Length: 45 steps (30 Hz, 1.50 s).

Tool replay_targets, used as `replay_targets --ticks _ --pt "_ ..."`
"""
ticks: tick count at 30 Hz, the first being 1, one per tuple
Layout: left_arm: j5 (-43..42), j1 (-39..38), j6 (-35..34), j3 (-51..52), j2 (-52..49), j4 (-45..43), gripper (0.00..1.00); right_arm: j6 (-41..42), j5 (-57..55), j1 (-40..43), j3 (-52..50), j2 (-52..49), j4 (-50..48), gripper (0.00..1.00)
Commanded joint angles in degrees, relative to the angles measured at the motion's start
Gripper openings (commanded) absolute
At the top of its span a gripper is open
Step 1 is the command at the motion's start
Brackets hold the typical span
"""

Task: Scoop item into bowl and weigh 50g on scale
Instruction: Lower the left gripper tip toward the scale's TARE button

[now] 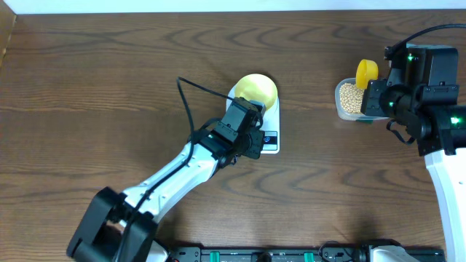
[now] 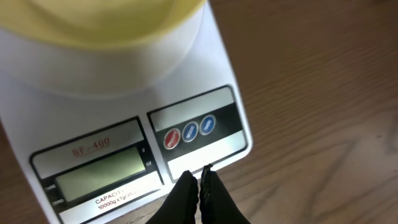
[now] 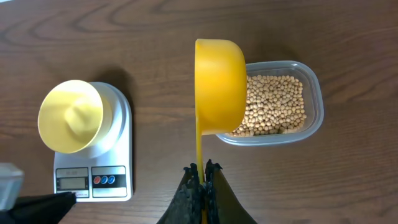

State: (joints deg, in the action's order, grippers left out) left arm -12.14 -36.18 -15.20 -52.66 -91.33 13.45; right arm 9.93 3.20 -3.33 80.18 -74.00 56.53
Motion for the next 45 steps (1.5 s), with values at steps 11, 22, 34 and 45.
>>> replay_targets --ticks 11,22,34,45 --pt "1.77 -0.55 -0.31 -0.04 -3.19 -3.5 0.07 -0.81 0.02 -0.04 0.22 -0.28 0.26 0.01" --pt "2.54 -0.81 -0.31 -0.04 -5.01 -3.54 0.07 -0.81 0.0 -0.04 0.22 -0.28 0.2 0.01" --pt "5.9 -2.47 -0.28 -0.04 -7.54 -5.44 0.07 -0.83 0.0 -0.04 0.22 -0.28 0.26 0.01" --pt "10.29 -2.47 -0.22 -0.04 -7.67 -5.51 0.07 -0.81 0.0 -0.04 0.22 -0.28 0.28 0.01"
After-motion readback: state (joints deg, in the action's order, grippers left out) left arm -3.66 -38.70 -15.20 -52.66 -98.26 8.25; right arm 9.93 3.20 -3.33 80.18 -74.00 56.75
